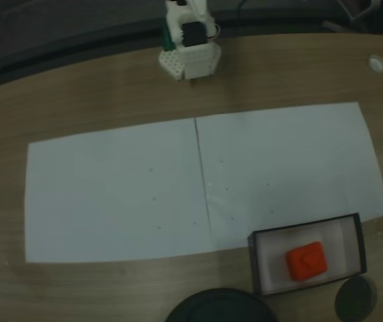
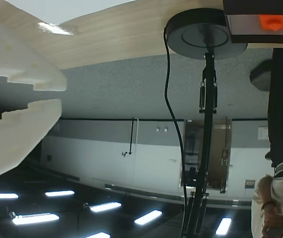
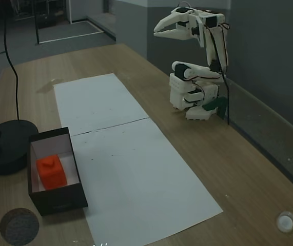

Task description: Grab a orange square and put it in the box.

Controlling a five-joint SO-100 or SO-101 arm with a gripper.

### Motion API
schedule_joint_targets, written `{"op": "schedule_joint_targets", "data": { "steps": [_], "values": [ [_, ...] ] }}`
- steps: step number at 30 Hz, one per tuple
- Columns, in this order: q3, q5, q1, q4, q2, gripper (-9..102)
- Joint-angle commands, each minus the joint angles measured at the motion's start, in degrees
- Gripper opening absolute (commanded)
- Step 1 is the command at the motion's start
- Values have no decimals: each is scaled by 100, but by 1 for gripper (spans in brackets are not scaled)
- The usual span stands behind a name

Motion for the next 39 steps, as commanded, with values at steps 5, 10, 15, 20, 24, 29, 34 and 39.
{"op": "schedule_joint_targets", "data": {
  "steps": [5,10,15,20,24,29,34,39],
  "values": [
    [1758,-35,-26,-1107,141,0],
    [3313,-35,-44,-1714,141,0],
    [4693,-44,-44,-2083,141,0],
    [5335,-44,-44,-2004,141,0],
    [5221,-44,-53,-1512,132,0],
    [5010,-35,-272,-721,132,0],
    [5010,-26,-264,-721,123,0],
    [5010,-18,-264,-712,123,0]
  ]
}}
